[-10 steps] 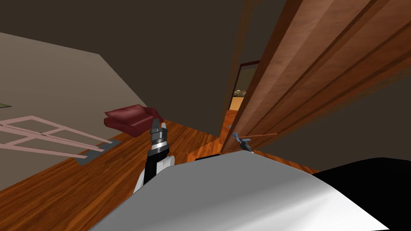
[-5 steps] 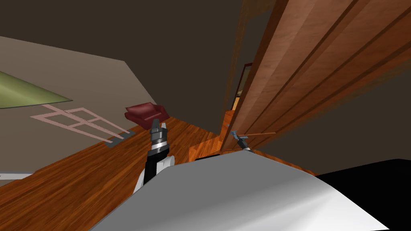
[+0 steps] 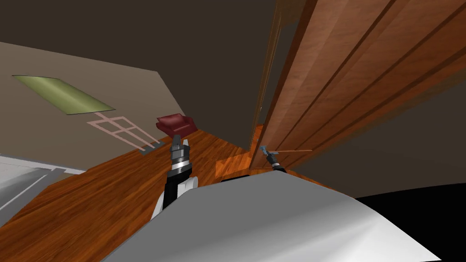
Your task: Pull the door open
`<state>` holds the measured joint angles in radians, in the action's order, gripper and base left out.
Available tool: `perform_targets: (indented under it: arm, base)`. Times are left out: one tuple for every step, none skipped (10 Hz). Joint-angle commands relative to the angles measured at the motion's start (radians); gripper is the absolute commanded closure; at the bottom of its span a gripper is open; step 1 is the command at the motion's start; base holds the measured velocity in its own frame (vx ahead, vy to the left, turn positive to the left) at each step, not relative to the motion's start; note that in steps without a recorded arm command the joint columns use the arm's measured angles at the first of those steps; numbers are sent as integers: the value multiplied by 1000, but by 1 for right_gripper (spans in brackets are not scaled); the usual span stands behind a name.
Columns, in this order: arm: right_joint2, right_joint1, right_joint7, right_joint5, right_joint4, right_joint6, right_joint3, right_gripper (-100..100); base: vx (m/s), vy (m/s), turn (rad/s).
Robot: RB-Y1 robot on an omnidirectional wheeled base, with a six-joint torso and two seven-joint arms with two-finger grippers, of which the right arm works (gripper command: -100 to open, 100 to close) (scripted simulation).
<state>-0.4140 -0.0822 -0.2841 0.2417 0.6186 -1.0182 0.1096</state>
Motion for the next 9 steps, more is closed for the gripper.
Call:
perform_targets:
  arm:
    - [3,24,15,20,-10,20,13,100]
    - [4,40,22,31,-18,28,19,100]
    - [5,55,28,41,-26,36,25,100]
    - [5,69,34,50,-33,42,30,100]
    - [6,80,39,58,-39,48,35,100]
    - [7,94,45,67,-46,55,40,100]
    - [7,106,50,75,-52,61,45,100]
    - [7,99,47,70,-44,60,41,100]
    - [-3,87,36,67,-43,47,57,100]
  base:
    - [-222,-37,127]
    - [-197,-57,102]
    - [-225,-61,126]
    - [-206,-50,125]
    - [-201,-38,99]
    - [-232,-60,105]
    - [-225,-32,101]
    - [-92,-5,24]
    - [-150,-43,104]
